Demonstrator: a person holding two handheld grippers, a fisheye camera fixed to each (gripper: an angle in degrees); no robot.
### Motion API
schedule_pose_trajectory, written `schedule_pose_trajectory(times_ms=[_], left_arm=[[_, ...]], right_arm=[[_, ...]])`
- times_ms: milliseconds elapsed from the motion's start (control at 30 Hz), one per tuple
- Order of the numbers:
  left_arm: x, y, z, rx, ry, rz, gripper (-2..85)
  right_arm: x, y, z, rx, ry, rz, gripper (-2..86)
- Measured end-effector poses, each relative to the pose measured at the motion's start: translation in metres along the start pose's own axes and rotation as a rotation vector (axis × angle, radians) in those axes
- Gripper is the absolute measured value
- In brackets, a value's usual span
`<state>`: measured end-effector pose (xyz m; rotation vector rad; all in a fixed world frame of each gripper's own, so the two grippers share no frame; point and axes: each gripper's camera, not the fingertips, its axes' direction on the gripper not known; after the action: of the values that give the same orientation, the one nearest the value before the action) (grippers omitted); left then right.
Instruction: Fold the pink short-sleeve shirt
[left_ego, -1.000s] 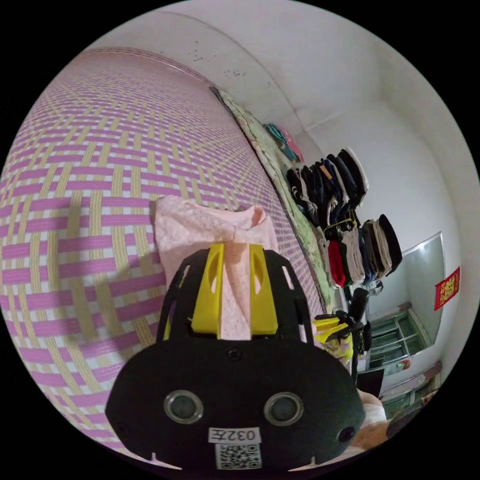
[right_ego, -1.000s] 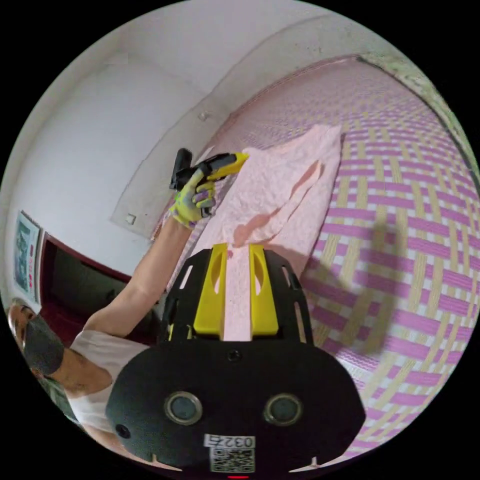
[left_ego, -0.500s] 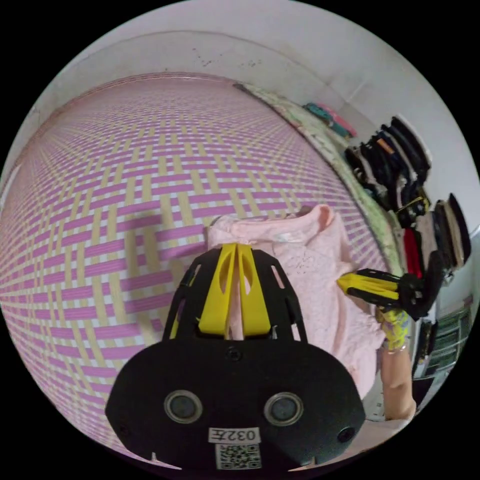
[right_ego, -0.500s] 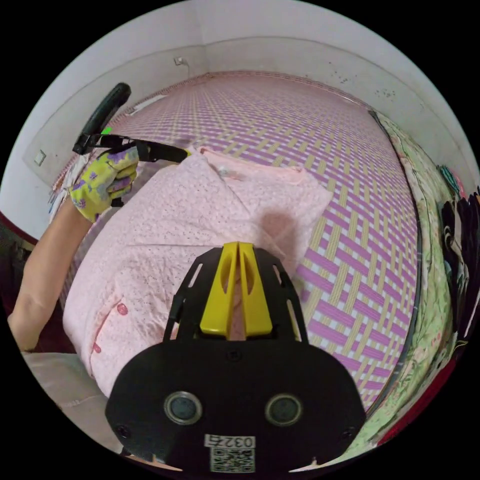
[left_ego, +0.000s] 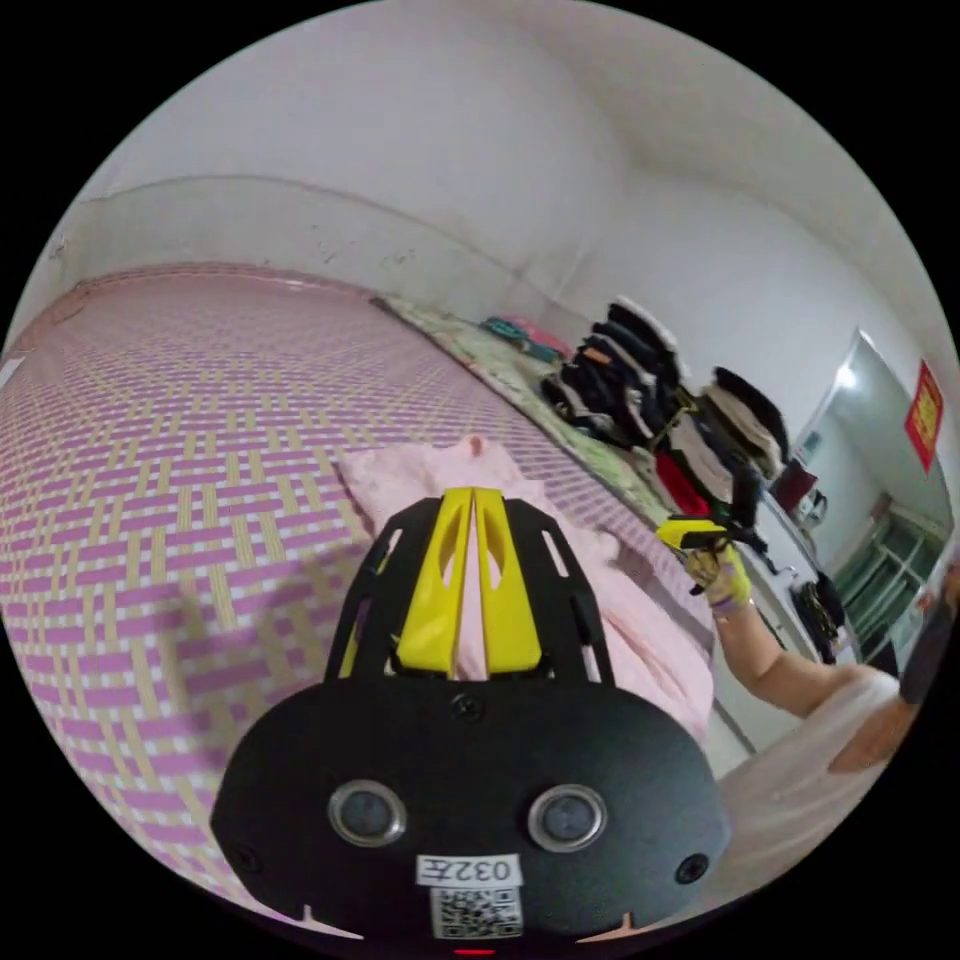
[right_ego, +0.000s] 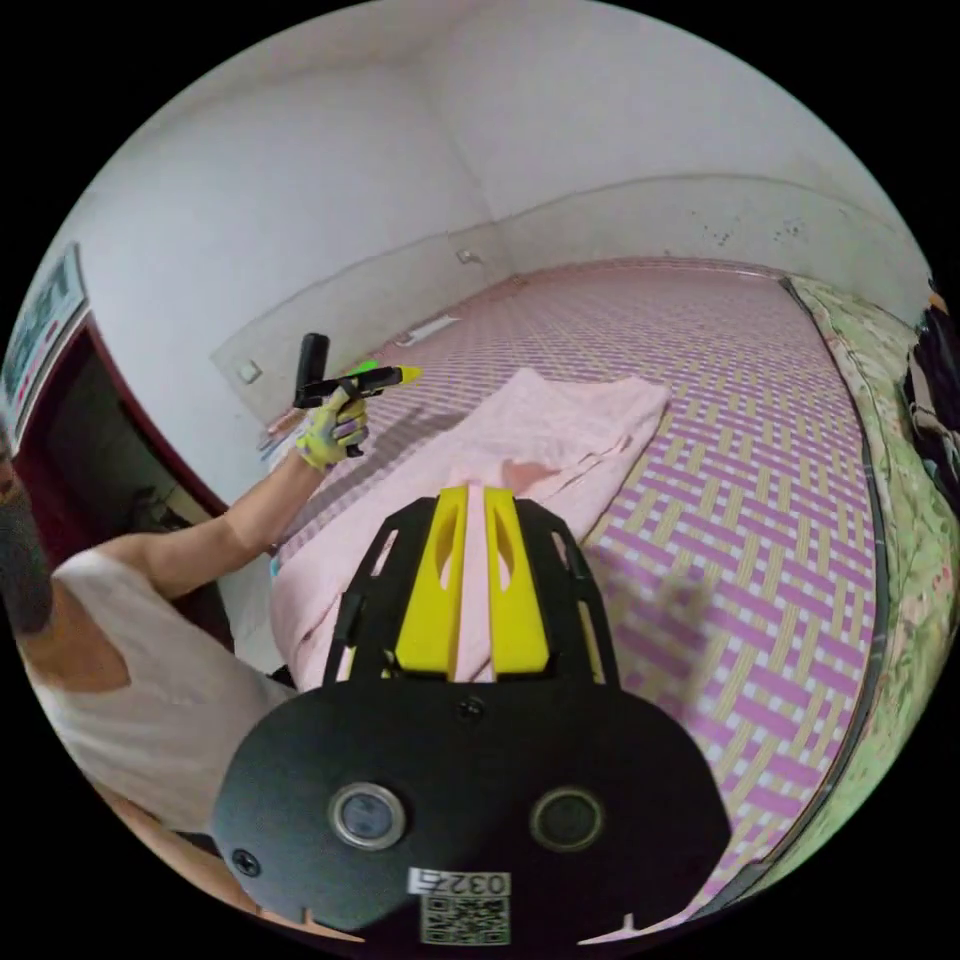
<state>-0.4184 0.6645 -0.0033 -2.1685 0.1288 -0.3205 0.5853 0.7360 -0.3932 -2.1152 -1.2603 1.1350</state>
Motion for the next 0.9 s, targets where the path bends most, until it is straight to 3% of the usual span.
schedule_pose_trajectory(times_ms=[200,300,367,433,500,600,700,900], left_arm=[[0.114,0.212,-0.167,0.395,0.121,0.288,-0.9],[0.149,0.306,-0.197,0.546,0.087,0.301,-0.8],[0.147,0.348,-0.204,0.63,0.205,0.237,-0.7],[0.135,0.373,-0.196,0.574,0.234,0.146,-0.5],[0.114,0.392,-0.167,0.328,0.066,0.009,0.2],[0.078,0.414,-0.124,0.092,0.127,-0.094,6.1],[0.046,0.428,-0.089,-0.002,0.244,-0.18,14.0],[0.017,0.425,-0.034,-0.131,0.241,-0.114,16.5]], right_arm=[[-0.081,0.171,-0.068,0.178,-0.042,-0.145,-0.7],[-0.087,0.239,-0.073,0.26,-0.115,-0.03,-0.6],[-0.087,0.271,-0.07,0.254,-0.057,0.044,-0.1],[-0.08,0.294,-0.066,0.22,-0.035,0.101,1.4],[-0.061,0.313,-0.06,0.167,-0.03,0.155,7.2],[-0.031,0.325,-0.06,0.132,-0.047,0.176,11.3],[0.001,0.33,-0.061,0.133,-0.117,0.192,14.1],[0.05,0.319,-0.04,-0.008,-0.266,0.165,17.0]])
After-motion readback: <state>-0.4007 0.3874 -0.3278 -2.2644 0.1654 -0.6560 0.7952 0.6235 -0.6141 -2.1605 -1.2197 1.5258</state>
